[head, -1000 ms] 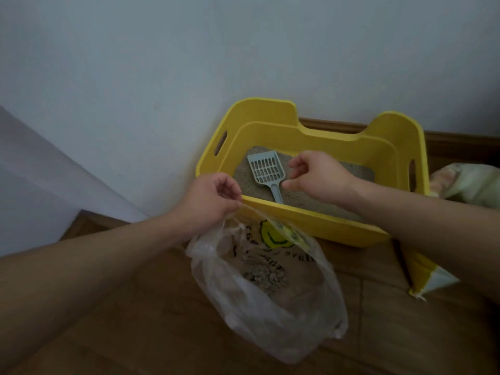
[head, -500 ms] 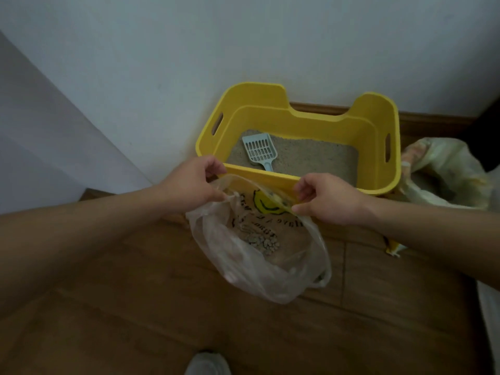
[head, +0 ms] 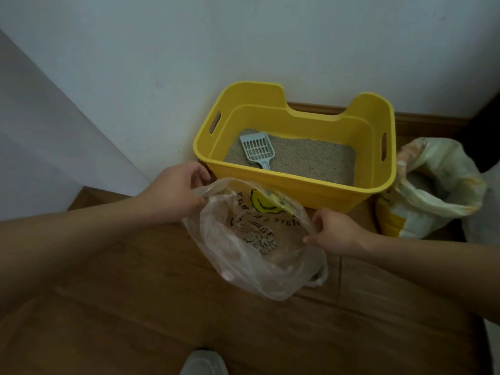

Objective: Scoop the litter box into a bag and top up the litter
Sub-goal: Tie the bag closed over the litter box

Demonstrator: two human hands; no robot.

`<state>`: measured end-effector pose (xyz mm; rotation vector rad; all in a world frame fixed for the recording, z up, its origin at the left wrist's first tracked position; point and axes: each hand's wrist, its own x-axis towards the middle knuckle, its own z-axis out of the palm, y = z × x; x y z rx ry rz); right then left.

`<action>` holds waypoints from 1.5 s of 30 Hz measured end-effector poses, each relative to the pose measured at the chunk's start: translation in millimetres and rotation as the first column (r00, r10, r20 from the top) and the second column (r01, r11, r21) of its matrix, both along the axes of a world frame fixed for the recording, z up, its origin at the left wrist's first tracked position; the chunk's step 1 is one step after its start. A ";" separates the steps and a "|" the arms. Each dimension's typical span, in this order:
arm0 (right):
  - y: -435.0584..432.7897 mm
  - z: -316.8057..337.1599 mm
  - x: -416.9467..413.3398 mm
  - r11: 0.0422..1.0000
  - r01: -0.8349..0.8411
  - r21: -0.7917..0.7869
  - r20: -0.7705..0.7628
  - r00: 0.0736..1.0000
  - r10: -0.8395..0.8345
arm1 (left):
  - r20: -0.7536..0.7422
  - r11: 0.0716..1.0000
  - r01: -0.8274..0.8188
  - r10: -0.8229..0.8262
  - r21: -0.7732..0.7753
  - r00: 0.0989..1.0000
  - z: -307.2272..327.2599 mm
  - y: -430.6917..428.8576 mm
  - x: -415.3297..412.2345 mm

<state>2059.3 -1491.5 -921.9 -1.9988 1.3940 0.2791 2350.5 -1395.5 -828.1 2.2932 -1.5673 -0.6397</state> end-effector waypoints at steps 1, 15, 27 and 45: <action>1.1 -2.5 -1.6 1.000 0.011 0.017 -0.009 1.000 -0.011 | -0.003 1.000 -0.008 0.008 -0.005 1.000 -0.2 -0.1 0.2; 1.8 42.7 7.9 0.984 0.111 0.141 0.359 0.920 -0.155 | -0.255 0.975 -0.051 -0.006 -0.218 0.967 34.2 -9.8 -28.2; -12.1 147.8 16.4 0.911 0.150 0.384 0.644 0.664 -0.381 | -0.418 0.948 -0.005 -0.136 -0.319 0.898 77.2 -20.1 -82.1; -27.2 247.0 -7.1 0.892 0.233 0.388 0.841 0.306 -0.446 | -0.594 0.926 0.006 -0.248 -0.378 0.766 132.7 -74.8 -155.6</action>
